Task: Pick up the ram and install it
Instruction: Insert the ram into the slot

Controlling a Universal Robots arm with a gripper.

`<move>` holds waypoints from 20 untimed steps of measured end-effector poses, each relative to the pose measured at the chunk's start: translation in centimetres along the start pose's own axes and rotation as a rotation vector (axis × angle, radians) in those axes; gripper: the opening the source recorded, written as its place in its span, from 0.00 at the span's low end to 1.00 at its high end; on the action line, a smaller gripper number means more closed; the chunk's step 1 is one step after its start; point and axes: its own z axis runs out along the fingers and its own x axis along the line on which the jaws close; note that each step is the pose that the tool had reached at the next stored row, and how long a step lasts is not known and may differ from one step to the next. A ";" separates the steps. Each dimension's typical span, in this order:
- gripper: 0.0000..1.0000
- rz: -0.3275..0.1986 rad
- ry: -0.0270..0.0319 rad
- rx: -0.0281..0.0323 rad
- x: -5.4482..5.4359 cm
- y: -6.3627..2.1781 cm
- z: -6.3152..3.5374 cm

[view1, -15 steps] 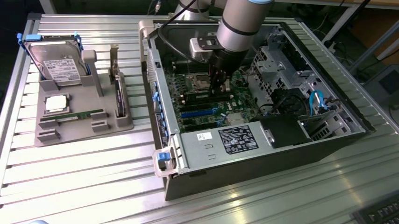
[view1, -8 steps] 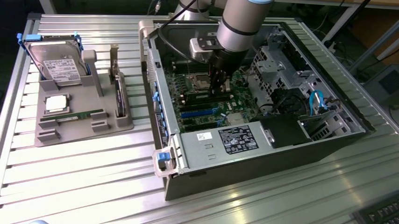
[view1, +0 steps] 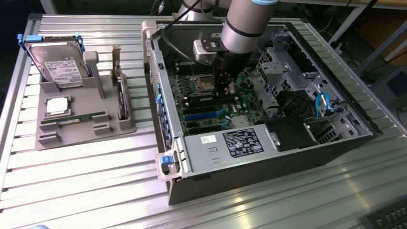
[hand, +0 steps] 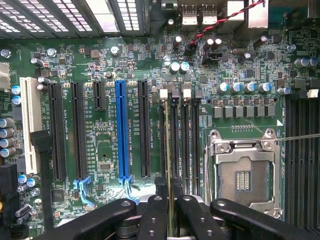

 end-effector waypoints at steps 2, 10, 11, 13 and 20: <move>0.14 0.000 0.0001 0.0000 0.0 0.00 0.04; 0.14 0.000 0.0029 0.0000 0.0 0.00 0.11; 0.14 0.000 0.0036 0.0000 0.0 0.00 0.13; 0.14 0.000 0.0036 0.0001 0.0 0.00 0.15; 0.14 0.000 0.0037 -0.0005 0.0 0.00 0.19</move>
